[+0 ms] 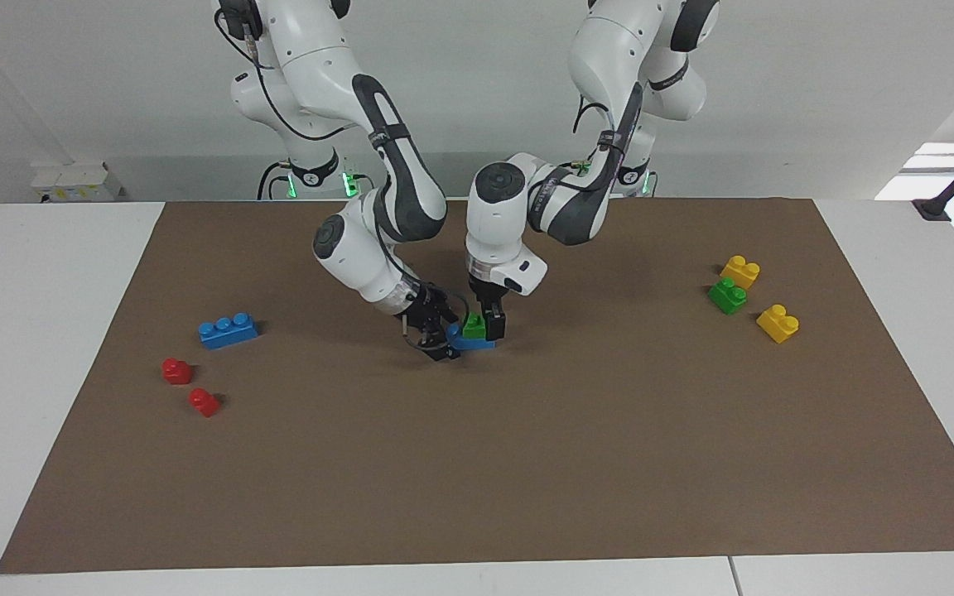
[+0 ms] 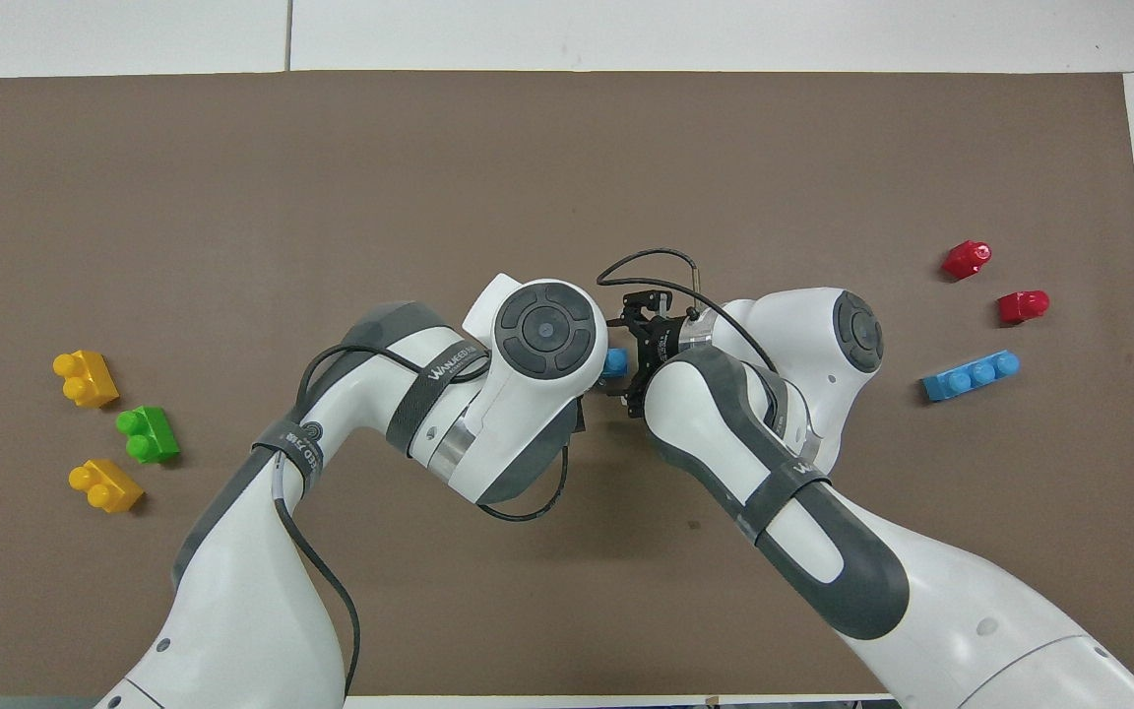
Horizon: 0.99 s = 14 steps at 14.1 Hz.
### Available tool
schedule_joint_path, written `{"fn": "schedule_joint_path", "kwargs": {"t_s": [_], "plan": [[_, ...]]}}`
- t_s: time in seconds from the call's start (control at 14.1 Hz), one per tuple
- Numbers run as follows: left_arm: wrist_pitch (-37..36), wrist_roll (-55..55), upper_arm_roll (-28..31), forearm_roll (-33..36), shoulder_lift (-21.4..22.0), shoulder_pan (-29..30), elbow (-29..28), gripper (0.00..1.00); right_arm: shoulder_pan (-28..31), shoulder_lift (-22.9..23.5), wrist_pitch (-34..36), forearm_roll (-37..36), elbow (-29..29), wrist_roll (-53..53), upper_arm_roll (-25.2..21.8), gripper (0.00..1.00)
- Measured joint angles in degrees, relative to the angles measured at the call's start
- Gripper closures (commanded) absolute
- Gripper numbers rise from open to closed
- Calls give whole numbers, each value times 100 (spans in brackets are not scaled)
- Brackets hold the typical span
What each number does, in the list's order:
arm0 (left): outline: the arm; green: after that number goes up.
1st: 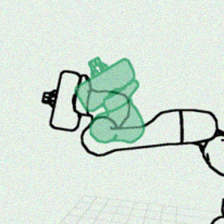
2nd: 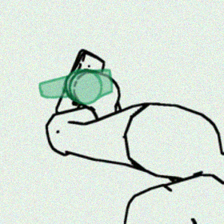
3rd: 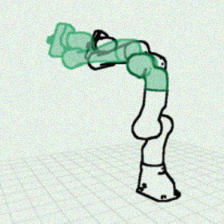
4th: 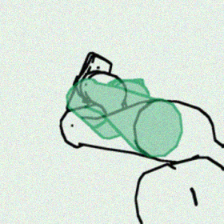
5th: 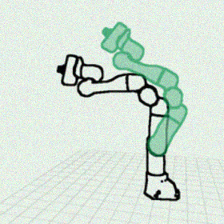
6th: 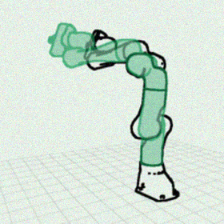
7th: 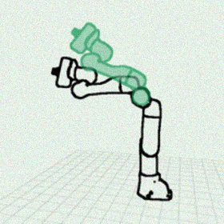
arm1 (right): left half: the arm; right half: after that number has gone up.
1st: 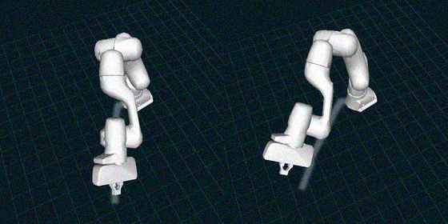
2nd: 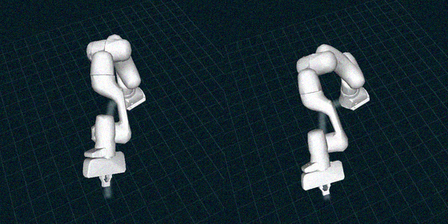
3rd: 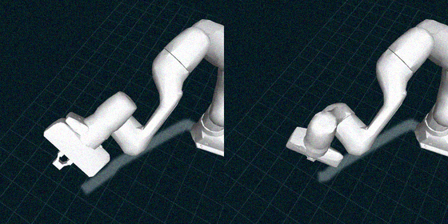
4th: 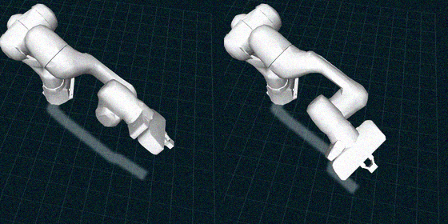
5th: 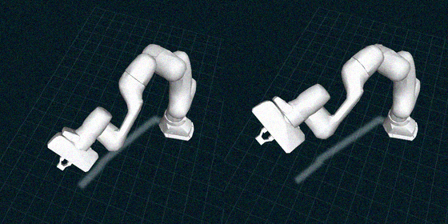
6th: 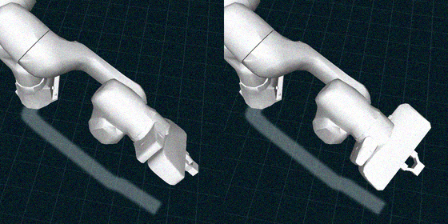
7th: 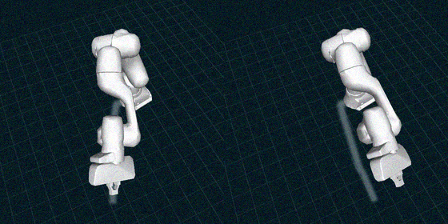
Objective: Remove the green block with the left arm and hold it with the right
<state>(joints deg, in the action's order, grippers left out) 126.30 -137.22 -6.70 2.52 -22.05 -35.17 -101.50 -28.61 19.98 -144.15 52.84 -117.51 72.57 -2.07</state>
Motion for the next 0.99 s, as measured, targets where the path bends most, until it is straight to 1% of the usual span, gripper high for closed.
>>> {"fn": "schedule_joint_path", "kwargs": {"t_s": [0.07,0.35,0.42,0.57,0.99], "plan": [[0,0,2,3,0,0,-2,0,-20,0,-3,0,0,0,0,27],[0,-1,3,17,0,0,-11,0,-52,0,-7,33,-2,2,1,66],[0,-1,3,17,0,0,-11,0,-52,0,-11,136,-4,2,0,74],[0,-2,3,18,0,0,-11,0,-54,0,-84,246,-7,2,1,99],[25,-35,3,19,0,0,-11,0,-123,4,-268,248,-12,2,1,100]]}}
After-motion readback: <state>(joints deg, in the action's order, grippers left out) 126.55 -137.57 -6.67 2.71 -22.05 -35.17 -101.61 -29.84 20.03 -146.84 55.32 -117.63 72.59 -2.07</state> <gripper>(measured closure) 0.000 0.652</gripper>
